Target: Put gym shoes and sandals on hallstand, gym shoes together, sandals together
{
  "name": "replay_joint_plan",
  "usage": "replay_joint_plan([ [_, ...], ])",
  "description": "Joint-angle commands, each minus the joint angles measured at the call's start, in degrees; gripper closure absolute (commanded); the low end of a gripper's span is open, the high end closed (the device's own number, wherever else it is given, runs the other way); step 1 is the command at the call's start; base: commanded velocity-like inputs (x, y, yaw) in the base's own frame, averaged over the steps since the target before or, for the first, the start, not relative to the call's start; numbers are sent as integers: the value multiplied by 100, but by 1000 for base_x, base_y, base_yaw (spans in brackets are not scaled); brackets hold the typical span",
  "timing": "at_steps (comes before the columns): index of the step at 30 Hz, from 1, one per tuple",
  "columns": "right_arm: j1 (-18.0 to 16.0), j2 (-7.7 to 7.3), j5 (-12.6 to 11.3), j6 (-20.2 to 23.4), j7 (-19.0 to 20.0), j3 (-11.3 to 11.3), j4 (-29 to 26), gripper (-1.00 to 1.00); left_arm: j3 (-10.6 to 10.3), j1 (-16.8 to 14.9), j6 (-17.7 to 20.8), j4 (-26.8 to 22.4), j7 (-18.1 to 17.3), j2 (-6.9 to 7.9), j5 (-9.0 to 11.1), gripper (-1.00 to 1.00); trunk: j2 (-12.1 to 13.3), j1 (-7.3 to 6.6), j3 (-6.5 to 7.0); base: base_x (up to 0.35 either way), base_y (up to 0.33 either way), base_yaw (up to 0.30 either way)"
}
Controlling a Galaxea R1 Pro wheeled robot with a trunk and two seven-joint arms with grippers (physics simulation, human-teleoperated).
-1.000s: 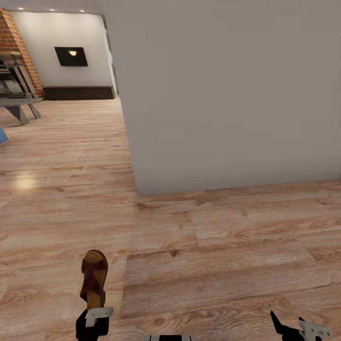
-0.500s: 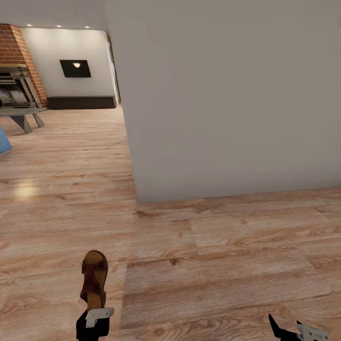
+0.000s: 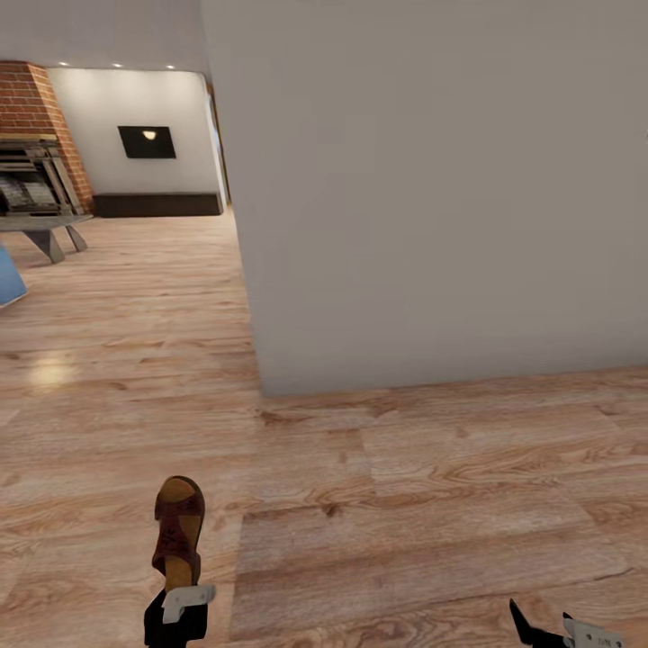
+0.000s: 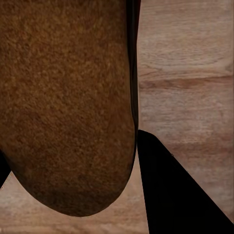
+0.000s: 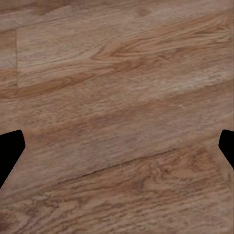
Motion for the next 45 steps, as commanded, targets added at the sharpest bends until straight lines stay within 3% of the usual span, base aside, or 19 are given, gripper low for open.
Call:
replay_joint_plan([
  [1, -7, 1, 54, -24, 31, -49, 4, -100, 44, -4, -21, 0, -4, -6, -80, 100, 40, -24, 23, 0, 0, 0],
  [13, -7, -4, 54, -24, 24, -49, 4, -100, 49, -4, -19, -12, -4, 7, -75, 100, 521, -287, 346, 0, 0, 0],
  [26, -7, -20, 56, -17, 27, -47, 0, -100, 43, -4, -22, -6, -4, 9, -75, 100, 521, -287, 447, 0, 0, 0],
  [45, -7, -29, 51, -23, 18, -57, -4, -100, 41, -4, -25, 1, -4, 8, -73, 100, 521, -287, 457, 0, 0, 0],
])
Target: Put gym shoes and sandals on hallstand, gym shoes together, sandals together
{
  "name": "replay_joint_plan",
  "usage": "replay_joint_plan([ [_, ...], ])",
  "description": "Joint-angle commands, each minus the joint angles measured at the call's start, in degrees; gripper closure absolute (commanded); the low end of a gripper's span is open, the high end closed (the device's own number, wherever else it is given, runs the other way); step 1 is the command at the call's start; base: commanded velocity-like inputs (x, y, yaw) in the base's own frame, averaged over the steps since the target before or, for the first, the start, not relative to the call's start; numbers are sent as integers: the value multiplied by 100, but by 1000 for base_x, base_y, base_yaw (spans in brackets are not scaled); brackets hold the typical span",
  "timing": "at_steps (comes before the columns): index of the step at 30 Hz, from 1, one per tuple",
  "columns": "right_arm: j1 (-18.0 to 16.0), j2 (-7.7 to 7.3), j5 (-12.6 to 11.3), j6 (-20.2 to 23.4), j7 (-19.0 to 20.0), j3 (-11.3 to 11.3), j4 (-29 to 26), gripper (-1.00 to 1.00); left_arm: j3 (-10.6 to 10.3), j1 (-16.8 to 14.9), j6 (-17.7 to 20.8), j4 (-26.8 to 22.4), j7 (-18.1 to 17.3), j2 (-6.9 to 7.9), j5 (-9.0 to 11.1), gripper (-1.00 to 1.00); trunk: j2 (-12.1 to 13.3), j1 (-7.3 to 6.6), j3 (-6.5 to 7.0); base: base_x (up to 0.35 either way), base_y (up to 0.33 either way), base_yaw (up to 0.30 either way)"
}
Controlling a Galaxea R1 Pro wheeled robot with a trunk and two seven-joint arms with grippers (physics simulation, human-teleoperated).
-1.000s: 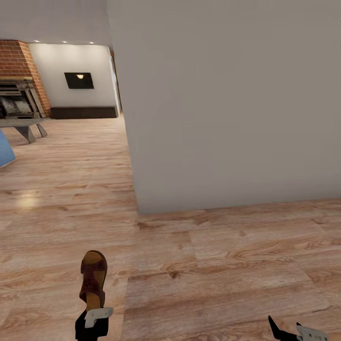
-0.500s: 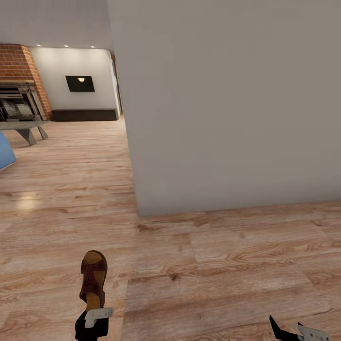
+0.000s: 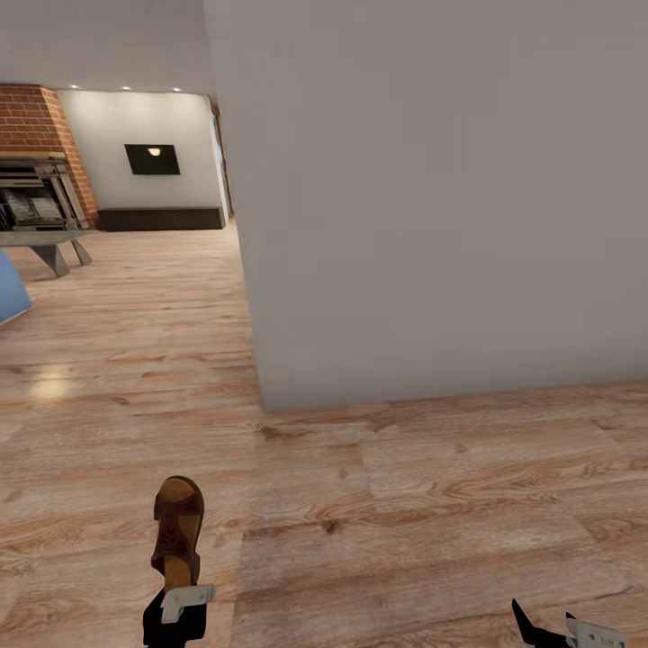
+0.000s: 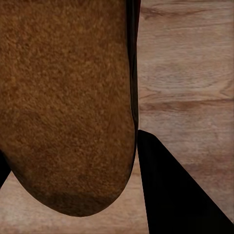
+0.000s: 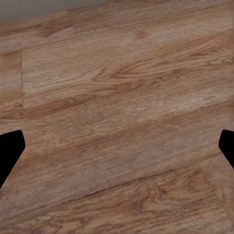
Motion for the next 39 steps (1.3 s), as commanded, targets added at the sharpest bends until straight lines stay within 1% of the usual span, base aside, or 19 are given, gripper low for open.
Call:
replay_joint_plan([
  [1, -7, 2, 53, -25, 32, -49, 4, -100, 43, -5, -18, 1, -4, -9, -80, 100, -2, -1, -5, 0, 0, 0],
  [22, -7, 1, 54, -25, 31, -49, -15, -100, 43, -5, -13, 13, -4, -30, -73, 100, -2, -1, -5, 9, 0, 0],
  [27, -7, 1, 53, -25, 34, -44, -20, -100, 43, -5, -14, 12, -4, -32, -73, 100, -2, -1, -5, 210, 0, 0],
  [34, -7, 10, 53, -25, 35, -41, -22, -100, 43, -5, -13, 12, -4, -36, -73, 100, -2, -1, -5, 311, 0, 4],
  [39, -7, 17, 55, -25, 35, -40, -22, -100, 44, -5, -13, 12, -4, -40, -73, 100, -2, -1, -5, 335, 0, 145],
])
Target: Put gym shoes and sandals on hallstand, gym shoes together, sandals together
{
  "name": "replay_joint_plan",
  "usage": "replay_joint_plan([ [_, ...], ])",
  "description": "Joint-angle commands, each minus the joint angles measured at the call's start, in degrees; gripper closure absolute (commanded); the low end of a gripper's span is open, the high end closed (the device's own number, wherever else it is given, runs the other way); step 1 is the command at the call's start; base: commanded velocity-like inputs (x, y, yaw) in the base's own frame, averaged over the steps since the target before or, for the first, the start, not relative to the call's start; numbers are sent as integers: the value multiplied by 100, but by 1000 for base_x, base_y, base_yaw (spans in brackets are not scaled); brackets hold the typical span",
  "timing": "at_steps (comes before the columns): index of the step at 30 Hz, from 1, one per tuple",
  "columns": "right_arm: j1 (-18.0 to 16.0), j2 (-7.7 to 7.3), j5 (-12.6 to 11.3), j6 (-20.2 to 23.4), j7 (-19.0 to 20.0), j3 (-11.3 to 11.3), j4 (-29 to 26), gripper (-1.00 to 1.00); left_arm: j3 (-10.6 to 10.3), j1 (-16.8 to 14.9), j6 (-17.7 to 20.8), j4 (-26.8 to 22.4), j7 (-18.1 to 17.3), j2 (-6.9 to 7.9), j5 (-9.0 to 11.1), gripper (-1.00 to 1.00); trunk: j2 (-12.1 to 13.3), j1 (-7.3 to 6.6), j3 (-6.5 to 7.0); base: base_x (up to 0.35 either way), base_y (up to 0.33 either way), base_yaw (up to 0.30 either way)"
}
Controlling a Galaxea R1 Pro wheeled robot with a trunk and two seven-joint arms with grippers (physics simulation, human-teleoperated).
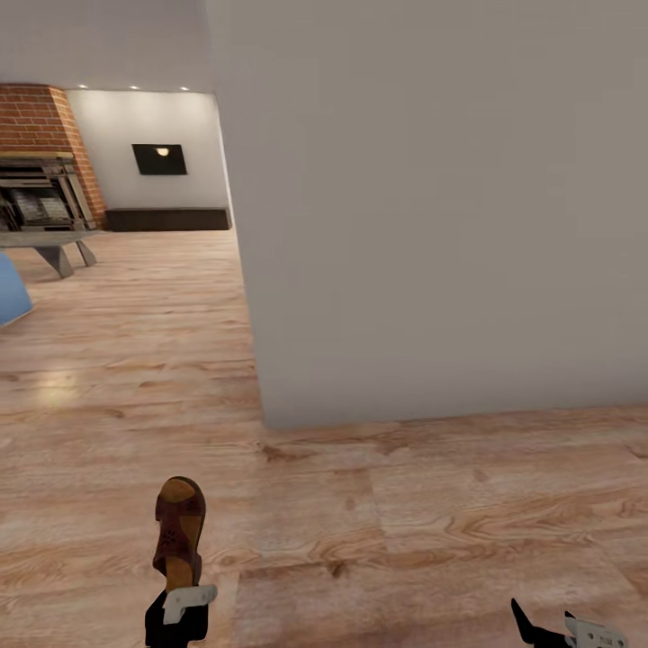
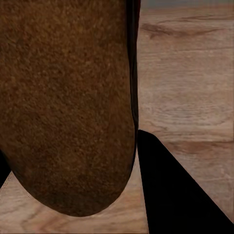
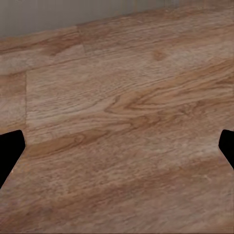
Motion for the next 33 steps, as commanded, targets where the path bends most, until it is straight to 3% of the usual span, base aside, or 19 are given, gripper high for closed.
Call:
replay_joint_plan([
  [1, -6, 2, 53, -25, 31, -49, 3, -100, 43, -6, -19, 2, -4, -8, -80, 100, -2, 2, -5, 338, 0, 227],
  [12, -6, 12, 53, -25, 31, -41, 8, -100, 45, -6, -19, 2, -4, -3, 38, 100, -2, 2, -5, 308, 28, 266],
  [33, -6, 21, 62, -17, 31, -32, 38, -100, 12, -6, -19, 10, -12, -23, 62, 100, -2, 2, -5, 15, 4, 277],
])
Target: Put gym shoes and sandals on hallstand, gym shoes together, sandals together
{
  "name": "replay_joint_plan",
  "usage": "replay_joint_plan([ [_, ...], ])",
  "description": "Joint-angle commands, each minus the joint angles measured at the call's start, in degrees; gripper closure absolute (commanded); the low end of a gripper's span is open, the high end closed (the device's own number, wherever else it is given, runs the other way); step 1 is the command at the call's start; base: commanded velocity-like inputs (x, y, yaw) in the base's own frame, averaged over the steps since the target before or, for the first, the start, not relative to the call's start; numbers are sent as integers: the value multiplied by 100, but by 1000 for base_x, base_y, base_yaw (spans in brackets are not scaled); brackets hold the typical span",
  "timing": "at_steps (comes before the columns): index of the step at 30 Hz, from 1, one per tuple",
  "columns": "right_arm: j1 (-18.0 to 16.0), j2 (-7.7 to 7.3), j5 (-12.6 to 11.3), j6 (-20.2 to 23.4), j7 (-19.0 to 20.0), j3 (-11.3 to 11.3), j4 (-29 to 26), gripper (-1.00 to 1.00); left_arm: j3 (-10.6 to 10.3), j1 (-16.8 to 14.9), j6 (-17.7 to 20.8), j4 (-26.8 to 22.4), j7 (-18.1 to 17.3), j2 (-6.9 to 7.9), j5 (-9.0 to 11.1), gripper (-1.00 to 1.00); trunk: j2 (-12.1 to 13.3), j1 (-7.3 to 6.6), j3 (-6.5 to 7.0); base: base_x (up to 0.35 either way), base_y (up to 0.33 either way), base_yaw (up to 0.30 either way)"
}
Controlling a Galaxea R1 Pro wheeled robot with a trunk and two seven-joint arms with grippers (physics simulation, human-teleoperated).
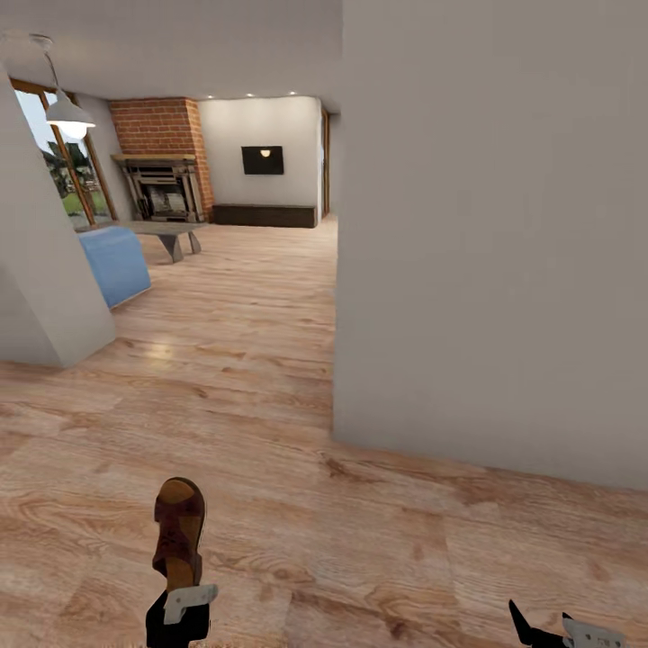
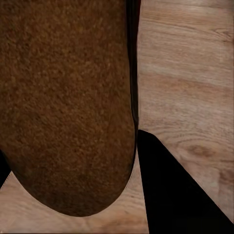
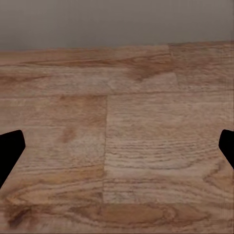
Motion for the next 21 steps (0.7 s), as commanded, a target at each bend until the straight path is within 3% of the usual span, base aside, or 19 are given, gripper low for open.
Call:
replay_joint_plan([
  [1, -6, 3, 53, -25, 31, -49, 3, -100, 42, -7, -19, 2, -4, -9, -77, 100, -2, -1, -5, 0, 0, 277],
  [14, -6, 15, 61, -24, 31, -48, 13, -100, 39, -7, -19, 2, -84, -11, -81, 100, -2, -1, -13, 0, 0, 277],
  [21, -6, 123, 57, -24, 31, -48, 5, -100, 23, -7, -19, 2, -91, -12, -87, 100, -2, -1, -27, 0, 0, 277],
])
